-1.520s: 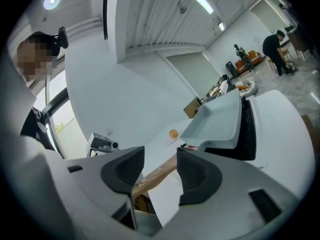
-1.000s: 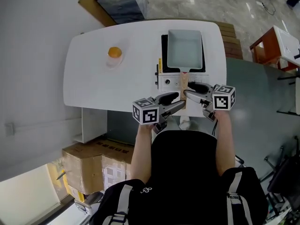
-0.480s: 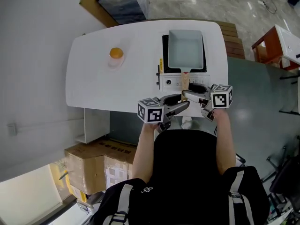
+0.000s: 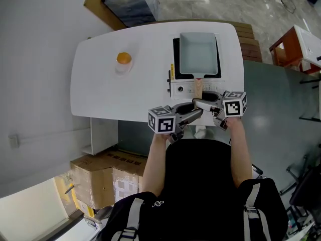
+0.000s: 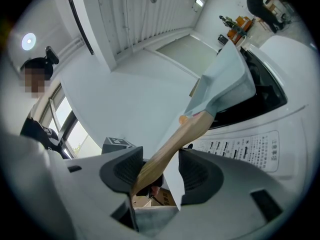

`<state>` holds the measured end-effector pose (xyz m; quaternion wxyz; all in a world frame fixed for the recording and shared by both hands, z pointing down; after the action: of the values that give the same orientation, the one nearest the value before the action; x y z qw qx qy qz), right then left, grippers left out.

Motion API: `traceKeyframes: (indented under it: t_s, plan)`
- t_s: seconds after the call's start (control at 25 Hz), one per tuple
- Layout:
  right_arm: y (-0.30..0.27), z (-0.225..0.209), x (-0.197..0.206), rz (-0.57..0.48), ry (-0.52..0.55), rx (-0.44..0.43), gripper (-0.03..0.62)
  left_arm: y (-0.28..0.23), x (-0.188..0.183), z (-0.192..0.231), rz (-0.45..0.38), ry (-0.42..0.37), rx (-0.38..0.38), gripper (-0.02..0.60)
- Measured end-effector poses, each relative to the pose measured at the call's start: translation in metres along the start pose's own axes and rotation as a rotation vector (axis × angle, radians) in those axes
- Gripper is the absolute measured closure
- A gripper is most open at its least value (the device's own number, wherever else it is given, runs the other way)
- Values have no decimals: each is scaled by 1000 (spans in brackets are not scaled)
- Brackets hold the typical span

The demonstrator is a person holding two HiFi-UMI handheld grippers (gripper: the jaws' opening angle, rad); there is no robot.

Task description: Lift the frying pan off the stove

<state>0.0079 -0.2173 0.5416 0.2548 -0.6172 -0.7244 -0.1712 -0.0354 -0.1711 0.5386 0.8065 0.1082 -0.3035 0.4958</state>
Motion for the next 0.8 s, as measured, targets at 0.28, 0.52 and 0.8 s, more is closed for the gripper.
traceKeyframes:
  t_s: [0.28,0.52,0.8]
  plan:
    - [3,1,-1,-17,7,19,368,-2,1,-3,-19,-38,-7,387]
    - [5,4,-3,-22,23,22,368,-1,-1,-7,-29,-59,-15,385]
    - [6,11,-4,-9,34,25,365,1,-3,-15,-19,-84,-20,383]
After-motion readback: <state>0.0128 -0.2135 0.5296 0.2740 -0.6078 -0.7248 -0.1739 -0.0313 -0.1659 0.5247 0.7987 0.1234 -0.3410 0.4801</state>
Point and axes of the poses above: the fingertips, and each gripper's own axes: y backward along the fingers, z to its left, x out of its underside, the point moved 4 cm from there along y, backward along the fingers, and after that the axes turned 8 degrees about -z, right-handed, at the moved point
